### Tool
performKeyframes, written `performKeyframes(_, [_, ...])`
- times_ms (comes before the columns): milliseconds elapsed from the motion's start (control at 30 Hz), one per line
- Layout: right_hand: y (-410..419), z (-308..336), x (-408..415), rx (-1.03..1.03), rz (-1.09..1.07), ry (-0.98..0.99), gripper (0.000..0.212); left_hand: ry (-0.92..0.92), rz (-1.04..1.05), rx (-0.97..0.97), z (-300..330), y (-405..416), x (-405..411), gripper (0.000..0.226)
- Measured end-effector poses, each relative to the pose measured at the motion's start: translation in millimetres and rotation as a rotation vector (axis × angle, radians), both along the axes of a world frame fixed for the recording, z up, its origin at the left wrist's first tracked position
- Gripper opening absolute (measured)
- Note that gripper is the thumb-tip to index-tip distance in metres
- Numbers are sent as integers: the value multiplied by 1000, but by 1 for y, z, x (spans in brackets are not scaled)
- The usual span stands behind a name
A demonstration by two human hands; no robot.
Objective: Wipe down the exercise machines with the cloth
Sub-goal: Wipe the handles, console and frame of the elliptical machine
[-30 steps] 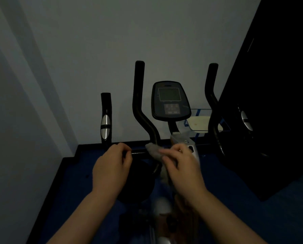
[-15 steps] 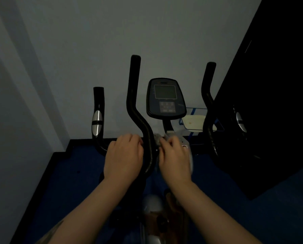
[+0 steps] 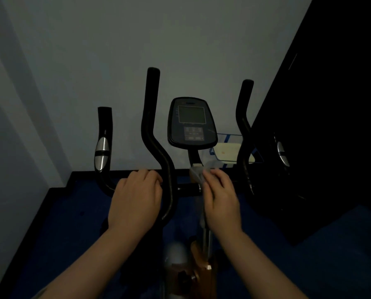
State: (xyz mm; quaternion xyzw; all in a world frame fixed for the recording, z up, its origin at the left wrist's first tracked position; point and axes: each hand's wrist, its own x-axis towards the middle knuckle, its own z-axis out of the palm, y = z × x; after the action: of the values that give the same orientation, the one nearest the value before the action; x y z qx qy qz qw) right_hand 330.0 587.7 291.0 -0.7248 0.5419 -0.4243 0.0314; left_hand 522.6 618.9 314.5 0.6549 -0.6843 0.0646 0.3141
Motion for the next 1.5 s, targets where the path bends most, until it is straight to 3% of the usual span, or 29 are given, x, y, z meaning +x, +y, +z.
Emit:
performKeyframes(167, [-62,30,-2,470,81,-7,33,9,27,51,1,0,1,27])
performKeyframes(367, [-23,23,-17,290,239,123,36,20,12,75,2,0,1,34])
performKeyframes(467, [-58,33,-14,508,253,78,35,20,-7,69,3,-2,1,35])
performKeyframes(567, [-79,37,4,651,136,92,35,15,-2,58,3,0,1,38])
performKeyframes(667, [-52,26,13,360,-19,162,34,14,-13,47,2,0,1,38])
performKeyframes(733, [-22,9,8,136,23,116,36,18,-5,34,2,2,1,36])
performKeyframes(800, [0,-11,-3,52,57,40,43,18,4,28,2,2,1,36])
performKeyframes(967, [-12,-3,-3,77,-103,-95,36,36,7,62,2,0,0,38])
performKeyframes(1100, [-69,34,19,542,-113,104,34,34,15,71,2,0,1,22])
performKeyframes(1133, [-76,38,25,580,-111,188,35,37,22,72,2,1,1,18])
performKeyframes(1200, [-74,39,30,536,-96,315,35,46,28,79,3,1,1,16])
performKeyframes(1267, [-52,27,28,304,-17,354,30,49,26,70,3,2,1,15])
performKeyframes(1367, [-21,17,12,33,321,389,27,60,30,57,5,3,0,13])
performKeyframes(1433, [-32,25,-5,48,391,405,30,63,19,69,6,2,-1,15])
performKeyframes(1500, [-40,31,-5,161,238,283,32,58,5,71,6,2,-1,16])
